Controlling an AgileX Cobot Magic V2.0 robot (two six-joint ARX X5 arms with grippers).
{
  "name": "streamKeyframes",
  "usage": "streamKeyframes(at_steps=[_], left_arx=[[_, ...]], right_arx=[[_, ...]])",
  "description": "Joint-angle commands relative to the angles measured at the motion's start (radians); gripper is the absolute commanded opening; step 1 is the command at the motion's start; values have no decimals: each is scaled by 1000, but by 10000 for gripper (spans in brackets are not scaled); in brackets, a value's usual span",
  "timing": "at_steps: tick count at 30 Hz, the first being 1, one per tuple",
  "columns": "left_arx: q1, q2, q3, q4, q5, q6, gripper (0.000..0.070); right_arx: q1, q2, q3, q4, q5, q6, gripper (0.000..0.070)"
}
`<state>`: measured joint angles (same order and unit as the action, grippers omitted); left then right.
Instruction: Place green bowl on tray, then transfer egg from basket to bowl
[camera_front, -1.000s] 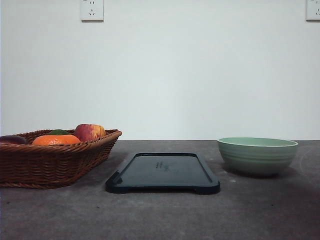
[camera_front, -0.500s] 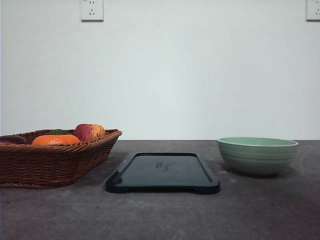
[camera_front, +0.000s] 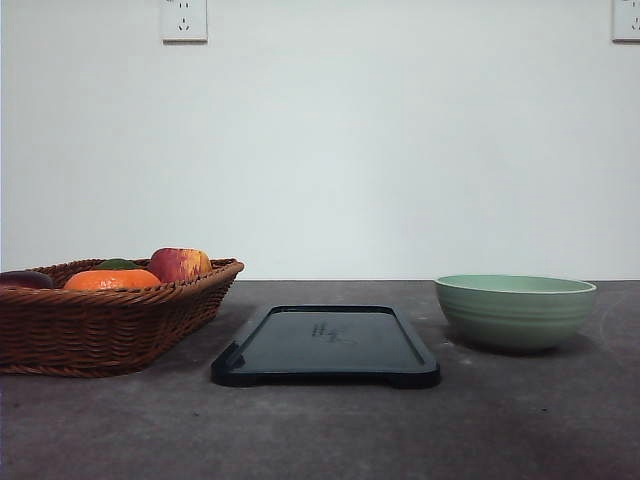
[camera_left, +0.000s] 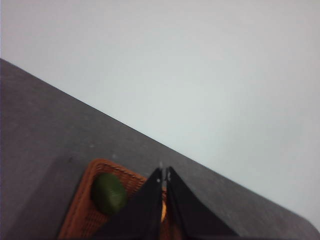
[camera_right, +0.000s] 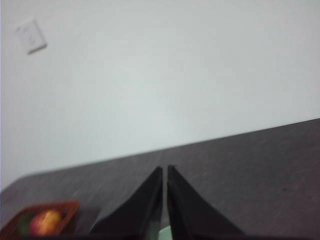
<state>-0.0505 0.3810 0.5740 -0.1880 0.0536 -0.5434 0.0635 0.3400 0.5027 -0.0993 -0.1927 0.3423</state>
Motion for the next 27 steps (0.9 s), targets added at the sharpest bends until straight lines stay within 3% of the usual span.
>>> streamKeyframes(at_steps=[1, 9, 16, 20, 22, 24, 26, 27], left_arx=[[-2, 67, 65, -19, 35, 78, 1], [-2, 357, 290, -205, 171, 209, 0], [-3, 535, 429, -351, 347, 373, 0], [-6, 585, 468, -399, 391, 439, 3], [-9, 590, 469, -396, 393, 442, 96], [-9, 590, 469, -396, 393, 457, 286], [-9, 590, 469, -396, 393, 457, 448], [-9, 590, 469, -396, 393, 457, 471]], right_arx=[[0, 68, 49, -29, -37, -50, 7], [0, 339, 213, -162, -172, -154, 7], [21, 507, 321, -292, -185, -254, 7], [41, 566, 366, -360, -185, -286, 9], [52, 584, 378, -380, -185, -300, 11], [59, 590, 380, -384, -184, -311, 44], [60, 592, 380, -386, -184, -316, 176], [60, 592, 380, -388, -184, -317, 241]])
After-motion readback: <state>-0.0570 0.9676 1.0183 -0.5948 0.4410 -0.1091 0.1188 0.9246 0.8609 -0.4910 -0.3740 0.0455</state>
